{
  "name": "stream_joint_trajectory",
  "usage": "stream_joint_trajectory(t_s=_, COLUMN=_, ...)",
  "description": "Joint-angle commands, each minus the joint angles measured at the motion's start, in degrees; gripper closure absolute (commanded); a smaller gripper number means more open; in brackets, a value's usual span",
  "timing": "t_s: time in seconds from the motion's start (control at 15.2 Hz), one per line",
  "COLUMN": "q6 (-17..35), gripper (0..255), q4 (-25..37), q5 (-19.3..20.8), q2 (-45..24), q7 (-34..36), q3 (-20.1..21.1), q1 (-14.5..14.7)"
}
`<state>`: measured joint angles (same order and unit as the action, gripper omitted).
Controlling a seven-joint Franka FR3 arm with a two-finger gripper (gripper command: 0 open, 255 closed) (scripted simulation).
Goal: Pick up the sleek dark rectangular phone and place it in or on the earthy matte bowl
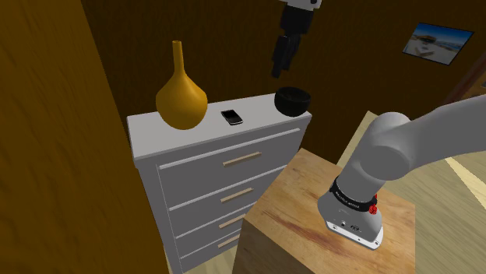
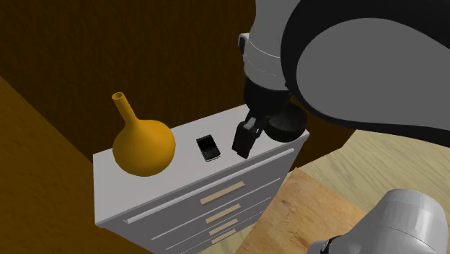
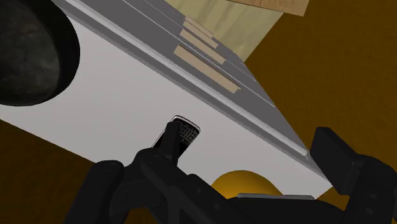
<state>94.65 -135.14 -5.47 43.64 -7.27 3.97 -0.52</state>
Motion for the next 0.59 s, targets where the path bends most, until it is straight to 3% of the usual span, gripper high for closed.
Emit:
stream_joint_trajectory(t_s=0.0, q6=0.0, gripper=0, q4=0.0, q5=0.0, q2=0.0, q7=0.0, q3=0.0, q1=0.0)
stream_joint_trajectory(t_s=0.53, q6=13.6, gripper=0, q4=-0.9, q5=-0.6, q2=-14.0, q7=6.6, q3=1.9, q1=-2.9)
